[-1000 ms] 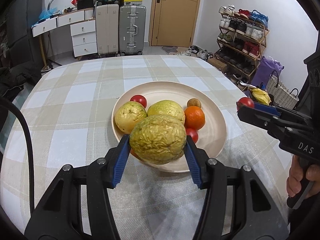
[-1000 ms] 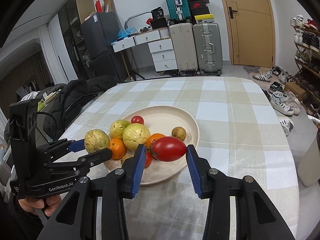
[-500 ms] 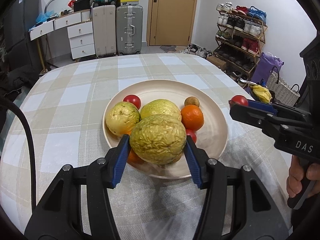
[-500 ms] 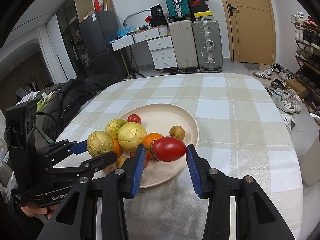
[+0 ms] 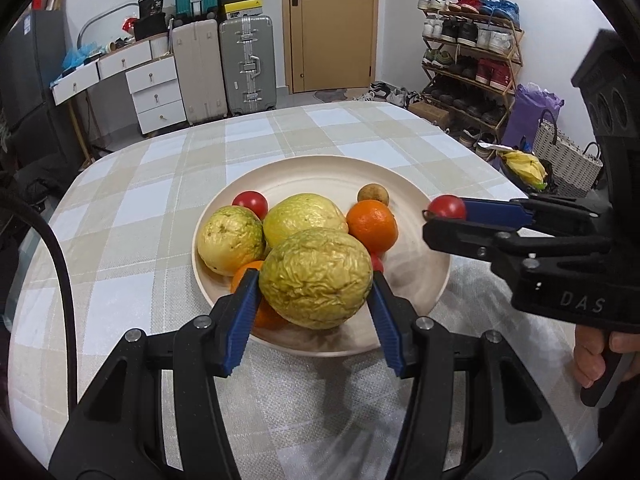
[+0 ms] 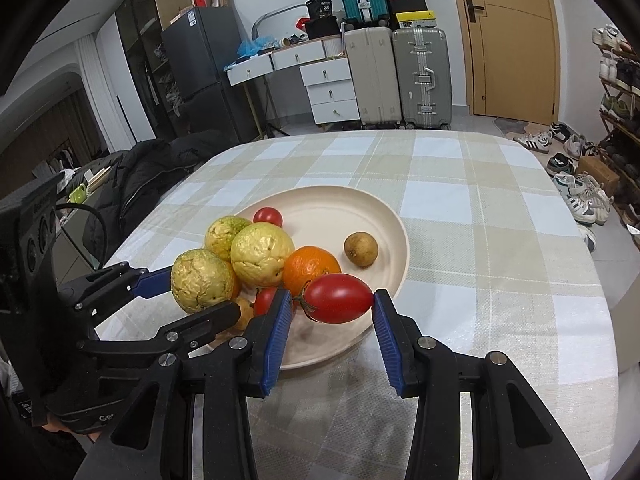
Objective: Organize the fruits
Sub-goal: 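Carry the guava into the plate with the left tool while the right tool carries the tomato there, then open both tools to release the guava and tomato in the plate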
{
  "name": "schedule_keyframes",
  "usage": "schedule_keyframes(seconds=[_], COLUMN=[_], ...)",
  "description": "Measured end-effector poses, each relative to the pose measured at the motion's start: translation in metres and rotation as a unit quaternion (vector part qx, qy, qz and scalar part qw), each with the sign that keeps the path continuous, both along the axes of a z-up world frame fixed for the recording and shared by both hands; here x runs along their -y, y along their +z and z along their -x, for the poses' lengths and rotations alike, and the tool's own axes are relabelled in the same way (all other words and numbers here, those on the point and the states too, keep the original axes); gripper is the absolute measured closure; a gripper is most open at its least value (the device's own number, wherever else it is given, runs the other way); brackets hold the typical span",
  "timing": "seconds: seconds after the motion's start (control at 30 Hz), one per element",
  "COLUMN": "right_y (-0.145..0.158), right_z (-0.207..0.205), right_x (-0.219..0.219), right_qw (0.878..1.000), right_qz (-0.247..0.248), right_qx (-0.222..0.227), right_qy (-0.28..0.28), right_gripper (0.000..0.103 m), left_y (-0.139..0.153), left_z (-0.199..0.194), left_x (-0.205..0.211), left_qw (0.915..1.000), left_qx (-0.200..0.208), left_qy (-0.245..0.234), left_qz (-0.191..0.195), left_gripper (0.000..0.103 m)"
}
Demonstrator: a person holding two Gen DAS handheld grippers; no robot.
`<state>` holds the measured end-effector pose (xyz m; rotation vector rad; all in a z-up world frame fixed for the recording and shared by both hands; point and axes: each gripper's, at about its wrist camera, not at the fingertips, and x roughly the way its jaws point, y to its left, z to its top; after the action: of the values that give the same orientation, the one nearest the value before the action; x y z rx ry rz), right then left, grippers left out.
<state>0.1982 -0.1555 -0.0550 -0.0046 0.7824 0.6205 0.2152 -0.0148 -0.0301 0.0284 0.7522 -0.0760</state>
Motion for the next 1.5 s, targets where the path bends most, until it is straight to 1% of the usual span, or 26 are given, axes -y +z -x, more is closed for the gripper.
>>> schedule_keyframes(seconds=[0.07,0.2,0.37,0.43,0.6,0.9,1.03,1.1,1.13,1.2,1.23,1.27,1.3,1.33,1.37,1.4,1.43,1.47,1.5], right_y=[-0.002,-0.006,-0.009,-0.009,-0.01,-0.011,-0.01,-0.007,-0.006,-0.003,-0.002,-0.001,0.0,0.002,0.003,0.005,0.006,0.007,0.009], right_z=[0.0,-0.001,-0.002,-0.001,-0.002,-0.002,-0.001,0.002,0.003,0.005,0.006,0.006,0.008,0.009,0.01,0.012,0.014,0.016,0.019], right_x=[-0.002,-0.004,-0.005,-0.005,-0.006,-0.006,-0.005,-0.003,-0.002,0.002,0.005,0.007,0.01,0.012,0.015,0.017,0.019,0.022,0.024], right_qw=[1.0,1.0,1.0,1.0,1.0,1.0,1.0,1.0,1.0,1.0,1.0,1.0,1.0,1.0,1.0,1.0,1.0,1.0,1.0], right_qz=[0.004,0.008,0.01,0.012,0.015,0.017,0.017,0.022,0.024,0.021,0.018,0.015,0.011,0.01,0.007,0.004,0.001,-0.003,-0.007], right_qx=[0.0,-0.004,-0.006,-0.007,-0.007,-0.009,-0.011,-0.005,-0.002,0.003,0.004,0.006,0.009,0.01,0.012,0.015,0.018,0.021,0.023], right_qy=[0.003,0.005,0.006,0.007,0.008,0.006,0.012,0.011,0.009,0.006,0.002,0.0,-0.004,-0.007,-0.01,-0.013,-0.015,-0.016,-0.017], right_gripper=[0.06,0.06,0.06,0.06,0.06,0.06,0.055,0.054,0.052,0.044,0.037,0.032,0.031,0.026,0.02,0.016,0.009,0.004,0.003], left_y=[-0.001,-0.002,-0.006,-0.008,-0.008,-0.008,-0.009,-0.008,-0.008,-0.006,-0.005,-0.003,-0.001,0.0,0.002,0.004,0.007,0.009,0.011], left_z=[0.001,0.004,0.004,0.004,0.0,-0.003,-0.002,-0.001,0.0,0.004,0.006,0.008,0.011,0.013,0.016,0.019,0.022,0.026,0.03], left_x=[0.002,0.006,0.014,0.015,0.015,0.016,0.016,0.016,0.016,0.016,0.016,0.016,0.016,0.015,0.014,0.013,0.012,0.01,0.008], left_qw=[1.0,0.9998,0.9993,0.9993,0.9994,0.9993,0.9994,0.9993,0.9993,0.9992,0.9992,0.9993,0.9993,0.9992,0.9992,0.9992,0.9991,0.999,0.9989], left_qx=[0.001,-0.002,-0.012,-0.01,-0.01,-0.002,-0.004,-0.007,-0.005,0.004,0.007,0.01,0.013,0.017,0.019,0.023,0.027,0.032,0.036], left_qy=[-0.004,-0.019,-0.036,-0.034,-0.03,-0.027,-0.028,-0.03,-0.031,-0.032,-0.03,-0.029,-0.029,-0.029,-0.027,-0.026,-0.025,-0.023,-0.022], left_qz=[-0.005,0.005,-0.005,-0.012,-0.011,-0.026,-0.02,-0.019,-0.019,-0.022,-0.024,-0.023,-0.022,-0.021,-0.021,-0.021,-0.022,-0.022,-0.021], left_gripper=[0.052,0.052,0.052,0.052,0.052,0.051,0.051,0.051,0.051,0.05,0.046,0.041,0.039,0.035,0.03,0.028,0.023,0.021,0.021])
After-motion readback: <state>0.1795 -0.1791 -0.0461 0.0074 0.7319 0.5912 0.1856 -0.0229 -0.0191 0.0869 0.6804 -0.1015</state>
